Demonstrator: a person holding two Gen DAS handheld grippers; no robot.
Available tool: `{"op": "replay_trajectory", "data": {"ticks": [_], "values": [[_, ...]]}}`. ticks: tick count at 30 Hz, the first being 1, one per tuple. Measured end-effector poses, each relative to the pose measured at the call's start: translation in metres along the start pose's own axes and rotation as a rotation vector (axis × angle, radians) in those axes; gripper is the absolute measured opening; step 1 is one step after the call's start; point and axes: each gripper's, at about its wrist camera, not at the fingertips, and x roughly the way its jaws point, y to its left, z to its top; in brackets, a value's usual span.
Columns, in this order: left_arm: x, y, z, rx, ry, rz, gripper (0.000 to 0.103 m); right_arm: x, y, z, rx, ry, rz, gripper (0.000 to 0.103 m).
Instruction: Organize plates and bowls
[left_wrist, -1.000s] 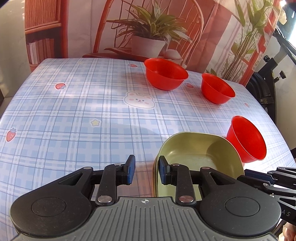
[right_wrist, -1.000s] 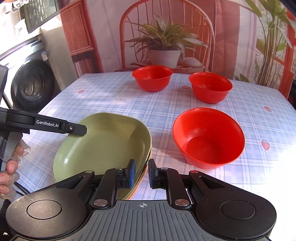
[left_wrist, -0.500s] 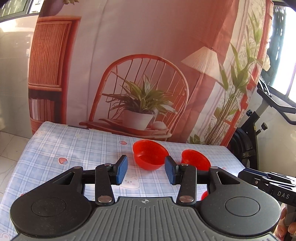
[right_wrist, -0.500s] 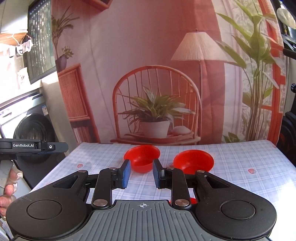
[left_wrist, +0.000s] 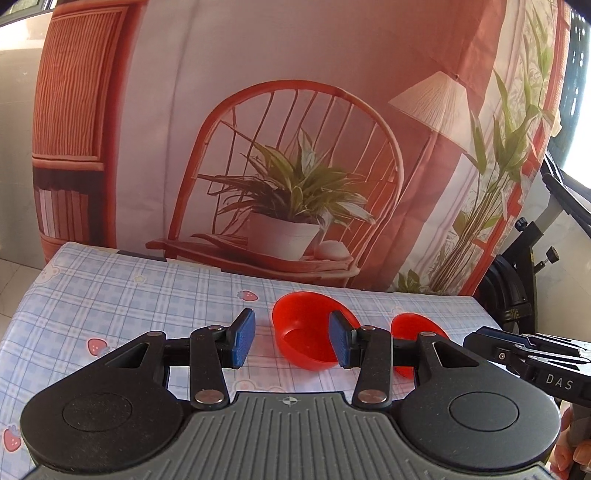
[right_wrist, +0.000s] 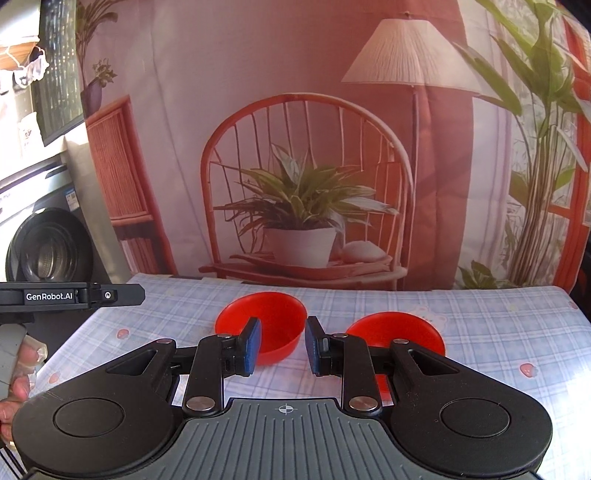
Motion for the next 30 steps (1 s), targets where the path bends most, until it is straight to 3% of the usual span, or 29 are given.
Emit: {"op": "replay_trajectory", "data": {"ticks": [10, 18, 19, 22, 24, 30], "values": [[0.099, 0.017, -0.008, -0.06, 0.133, -0.039, 0.046, 0.112, -0.006, 0.001, 0.019, 0.172, 0.031, 0.024], [0.133, 0.028, -0.019, -0.11, 0.199, -0.064, 0.044, 0.148, -0.013, -0.007, 0.036, 0.249, 0.01, 0.024], [0.135, 0.029, -0.02, -0.113, 0.202, -0.068, 0.043, 0.15, -0.013, -0.007, 0.035, 0.252, 0.011, 0.024], [0.141, 0.029, -0.023, -0.108, 0.22, -0.073, 0.021, 0.155, -0.012, -0.007, 0.018, 0.256, 0.004, 0.022], [0.143, 0.029, -0.024, -0.109, 0.224, -0.08, 0.015, 0.156, -0.01, -0.007, 0.006, 0.255, 0.002, 0.017], [0.133, 0.028, -0.024, -0.094, 0.238, -0.059, 0.014, 0.147, -0.006, -0.003, -0.001, 0.242, 0.011, 0.013]]}}
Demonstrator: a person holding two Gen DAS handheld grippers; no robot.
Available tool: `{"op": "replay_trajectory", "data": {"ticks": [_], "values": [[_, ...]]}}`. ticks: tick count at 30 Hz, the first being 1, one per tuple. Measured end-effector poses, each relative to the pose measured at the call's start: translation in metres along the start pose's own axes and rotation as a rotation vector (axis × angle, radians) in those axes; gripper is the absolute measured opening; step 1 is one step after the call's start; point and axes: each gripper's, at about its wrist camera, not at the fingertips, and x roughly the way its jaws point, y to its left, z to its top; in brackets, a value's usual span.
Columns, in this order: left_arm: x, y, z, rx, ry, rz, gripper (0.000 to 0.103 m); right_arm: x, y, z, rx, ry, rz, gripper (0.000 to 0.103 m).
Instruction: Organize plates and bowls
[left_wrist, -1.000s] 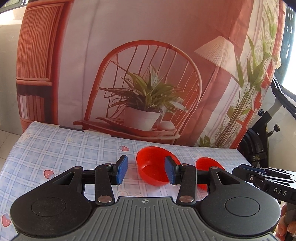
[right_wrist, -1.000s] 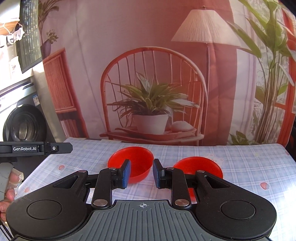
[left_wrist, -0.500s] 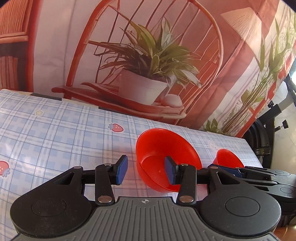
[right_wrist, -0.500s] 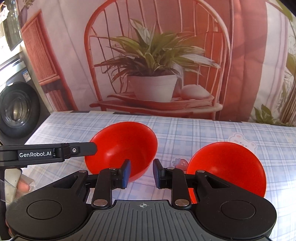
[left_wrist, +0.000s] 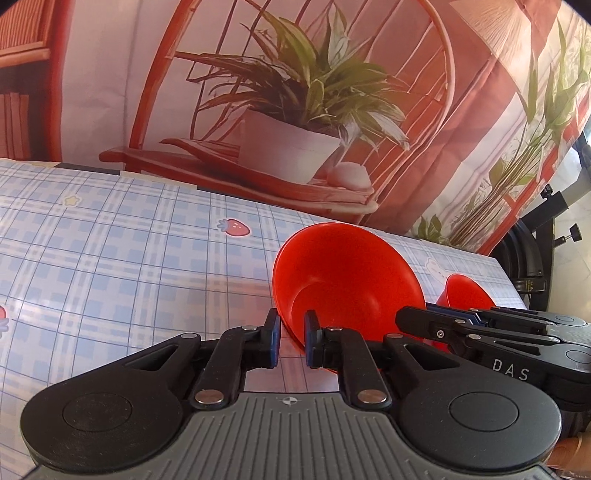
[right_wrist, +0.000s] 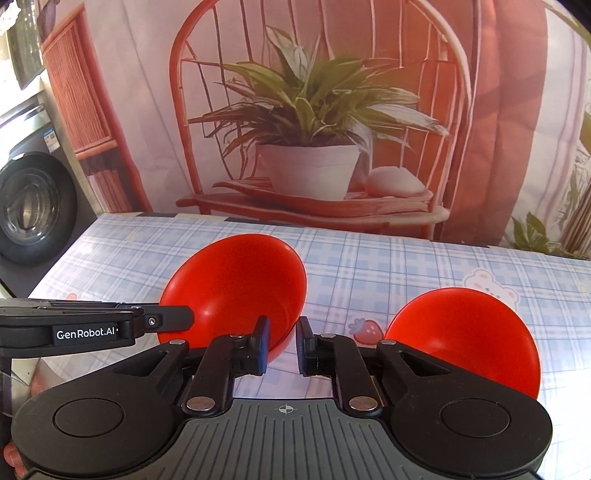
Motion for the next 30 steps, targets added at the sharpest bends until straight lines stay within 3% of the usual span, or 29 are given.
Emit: {"op": "replay_trajectory", "data": {"ticks": [8, 18, 30], "values": [[-0.054, -0.021, -0.003, 0.032, -0.055, 0.026, 0.014, -0.044, 0.014, -0.003, 0.002, -0.049, 0.015, 0.013], [-0.115, -0.067, -0.027, 0.1, -0.075, 0.043, 0.014, -0.117, 0.012, -0.041, 0.089, -0.121, 0.042, 0.013], [-0.134, -0.118, -0.063, 0.166, -0.035, 0.047, 0.015, -0.175, -0.013, -0.089, 0.182, -0.188, 0.039, 0.013]]}}
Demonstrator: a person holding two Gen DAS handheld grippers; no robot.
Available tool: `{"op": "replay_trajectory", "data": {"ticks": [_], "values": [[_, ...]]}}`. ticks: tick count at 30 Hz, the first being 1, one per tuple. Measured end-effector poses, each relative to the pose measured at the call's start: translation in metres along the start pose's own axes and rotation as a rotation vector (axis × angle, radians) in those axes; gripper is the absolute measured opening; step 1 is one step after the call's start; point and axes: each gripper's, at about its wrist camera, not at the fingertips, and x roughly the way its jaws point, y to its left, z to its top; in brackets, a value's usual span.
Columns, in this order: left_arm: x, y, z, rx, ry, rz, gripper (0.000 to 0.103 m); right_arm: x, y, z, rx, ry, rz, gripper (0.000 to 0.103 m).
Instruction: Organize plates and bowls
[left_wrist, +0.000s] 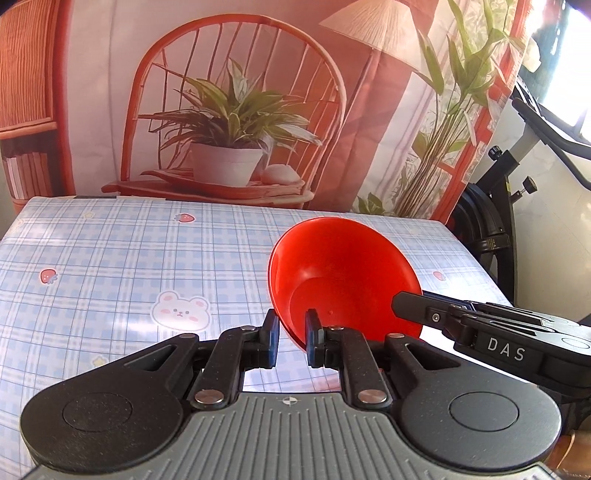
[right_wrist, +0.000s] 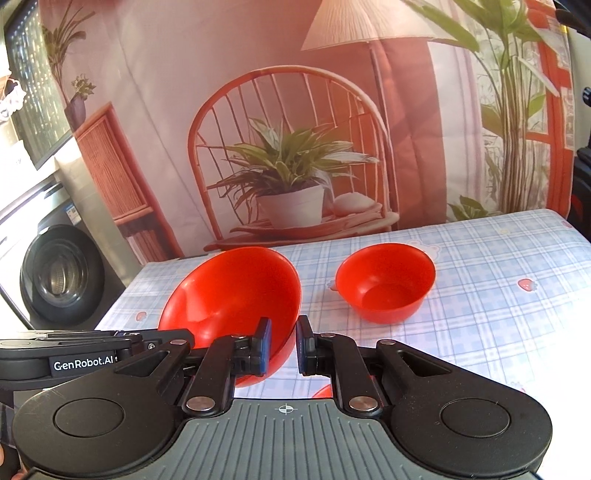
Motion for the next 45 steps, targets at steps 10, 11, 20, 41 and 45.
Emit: {"op": "replay_trajectory", "data": {"ticks": [10, 11, 20, 41, 45], "values": [[0.012, -0.043, -0.013, 0.08, 0.059, -0.015, 0.016, -0.03, -0.048, -0.027, 0.086, -0.02, -0.025, 0.013], [0.015, -0.048, -0.016, 0.084, 0.073, -0.022, 0.016, -0.032, -0.051, -0.029, 0.084, -0.019, -0.029, 0.013], [0.042, -0.075, -0.037, 0.132, 0.164, -0.049, 0.018, -0.04, -0.086, -0.053, 0.141, 0.007, -0.054, 0.013], [0.051, -0.081, -0.042, 0.158, 0.205, -0.011, 0.023, -0.033, -0.097, -0.066, 0.145, 0.031, -0.064, 0.013], [0.048, -0.078, -0.041, 0.145, 0.197, -0.006, 0.033, -0.034, -0.096, -0.065, 0.138, 0.025, -0.069, 0.013]]}}
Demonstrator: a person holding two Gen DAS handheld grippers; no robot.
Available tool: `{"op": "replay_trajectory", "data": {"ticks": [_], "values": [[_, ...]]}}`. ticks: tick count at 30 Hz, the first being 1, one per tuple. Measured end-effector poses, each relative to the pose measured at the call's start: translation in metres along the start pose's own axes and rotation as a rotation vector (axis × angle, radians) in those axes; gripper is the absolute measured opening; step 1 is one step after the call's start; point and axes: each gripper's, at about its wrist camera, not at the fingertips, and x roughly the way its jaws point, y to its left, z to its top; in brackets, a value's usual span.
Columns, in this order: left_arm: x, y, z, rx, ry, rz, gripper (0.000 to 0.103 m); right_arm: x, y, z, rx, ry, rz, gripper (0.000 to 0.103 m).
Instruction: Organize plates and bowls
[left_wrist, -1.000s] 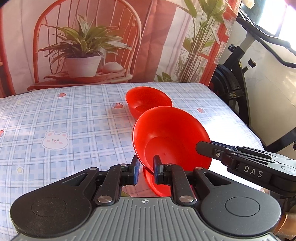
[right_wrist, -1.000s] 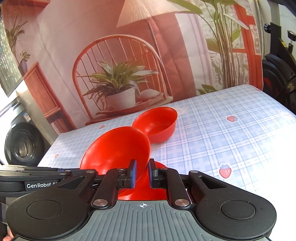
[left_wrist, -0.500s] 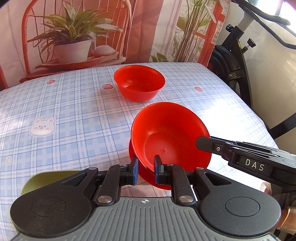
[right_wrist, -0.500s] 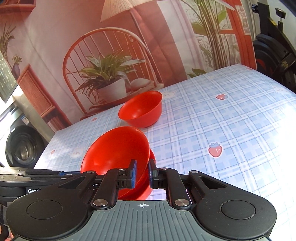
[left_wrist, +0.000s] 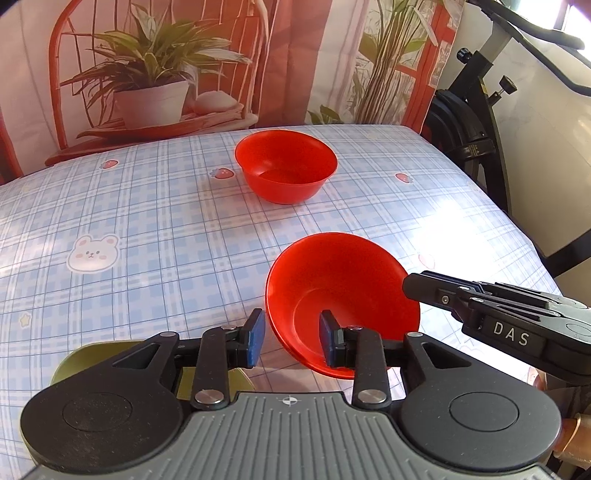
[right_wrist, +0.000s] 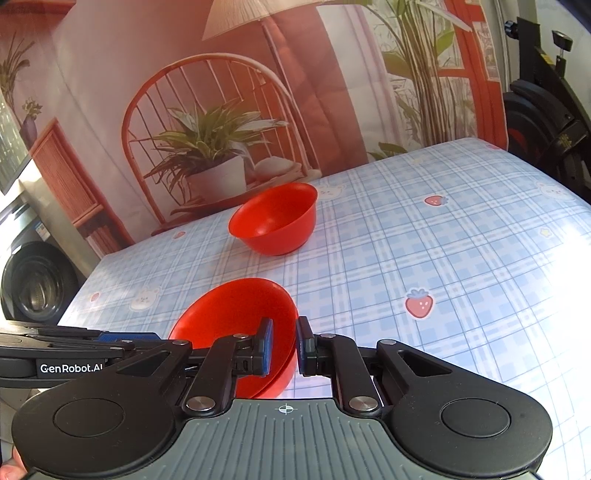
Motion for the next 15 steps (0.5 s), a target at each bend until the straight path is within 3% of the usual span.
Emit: {"op": "replay_trajectory", "data": {"ticks": [15], "values": [[-0.021, 0.024, 0.046, -0.059, -0.177, 0.022, 0.033, 0.004, -0.002, 0.046, -0.118, -0.092, -0.073, 0.011]]}}
